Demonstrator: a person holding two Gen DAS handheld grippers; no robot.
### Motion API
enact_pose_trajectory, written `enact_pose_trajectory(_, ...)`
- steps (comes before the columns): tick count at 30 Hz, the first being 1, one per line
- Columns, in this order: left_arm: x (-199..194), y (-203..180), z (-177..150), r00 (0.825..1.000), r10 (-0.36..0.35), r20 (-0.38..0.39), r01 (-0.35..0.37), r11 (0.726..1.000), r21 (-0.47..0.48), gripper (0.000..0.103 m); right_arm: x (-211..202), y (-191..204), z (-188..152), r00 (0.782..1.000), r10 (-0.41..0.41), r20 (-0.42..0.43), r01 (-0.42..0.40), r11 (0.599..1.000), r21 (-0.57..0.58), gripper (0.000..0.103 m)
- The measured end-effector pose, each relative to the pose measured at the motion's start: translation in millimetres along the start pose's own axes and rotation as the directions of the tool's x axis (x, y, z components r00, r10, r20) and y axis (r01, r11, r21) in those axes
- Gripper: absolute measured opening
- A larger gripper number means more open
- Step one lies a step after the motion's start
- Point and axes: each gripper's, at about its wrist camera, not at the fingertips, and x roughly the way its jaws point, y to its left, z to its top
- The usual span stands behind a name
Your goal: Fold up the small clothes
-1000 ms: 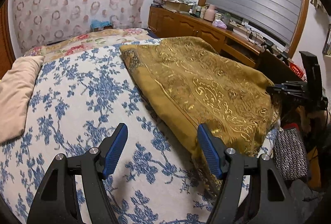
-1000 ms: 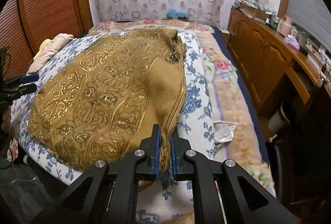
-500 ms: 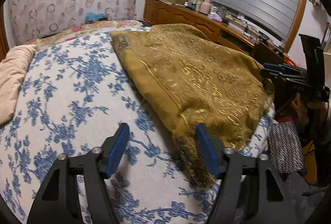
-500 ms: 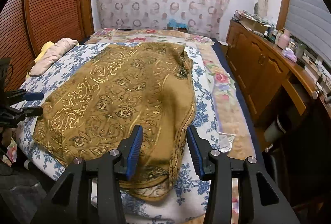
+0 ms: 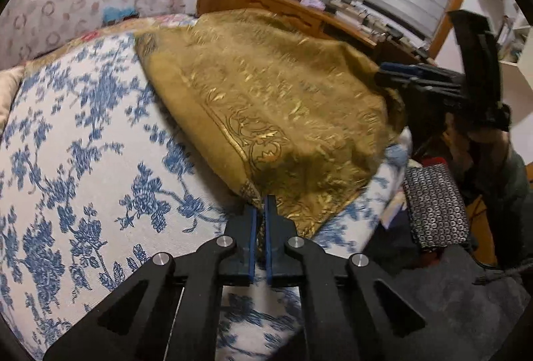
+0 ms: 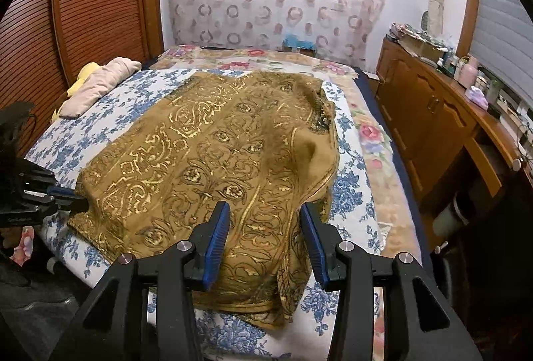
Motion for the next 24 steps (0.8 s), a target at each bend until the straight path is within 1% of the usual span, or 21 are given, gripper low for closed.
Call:
enact_pose_trajectory(2,-11,-3,4,1.000,-0.007,0.027,0.007,1.000,0.006,0.004,-4,-2,1,1.000,-0.013,0.011,0.013,1.000,0.001,0.056)
enact_pose_trajectory(4,-21,-5,10,0.998,-0.012,0.056,0.012,1.000,0.004,0.004,-9,-3,2,1.000,-0.020,0.024,0.020,1.000,0.009,0.060)
enact_pose_trajectory(7,-29,-5,21,0.996,-0.018,0.085,0.018,1.000,0.008,0.004,-17,-1,3,0.999,-0.020,0.049,0.020,1.000,0.003,0.064)
enact_pose_trajectory(9,-31,-4,30,0.995,-0.028,0.100,0.028,1.000,0.003,0.004,-22,3,3,0.998,-0.014,0.062,0.014,1.000,-0.012,0.065)
enact_pose_trajectory(12,-35,-4,48,0.990,-0.045,0.137,0.046,0.999,-0.001,0.004,-25,14,1,0.997,0.026,0.069,-0.023,0.999,-0.044,0.065)
enact_pose_trajectory(15,-40,0,68,0.983,-0.055,0.173,0.057,0.998,-0.008,0.004,-21,24,-4,0.995,0.082,0.052,-0.078,0.994,-0.070,0.065)
enact_pose_trajectory(19,-40,2,93,0.978,-0.058,0.203,0.062,0.998,-0.017,0.004,-18,30,-9,0.991,0.131,0.032,-0.127,0.987,-0.096,0.066)
enact_pose_trajectory(21,-39,2,103,0.975,-0.054,0.214,0.058,0.998,-0.014,0.004,-18,31,-10,0.989,0.146,0.026,-0.143,0.984,-0.107,0.066)
enact_pose_trajectory(24,-37,3,111,0.972,-0.049,0.229,0.055,0.998,-0.017,0.004,-16,29,-15,0.989,0.149,0.010,-0.147,0.982,-0.122,0.066)
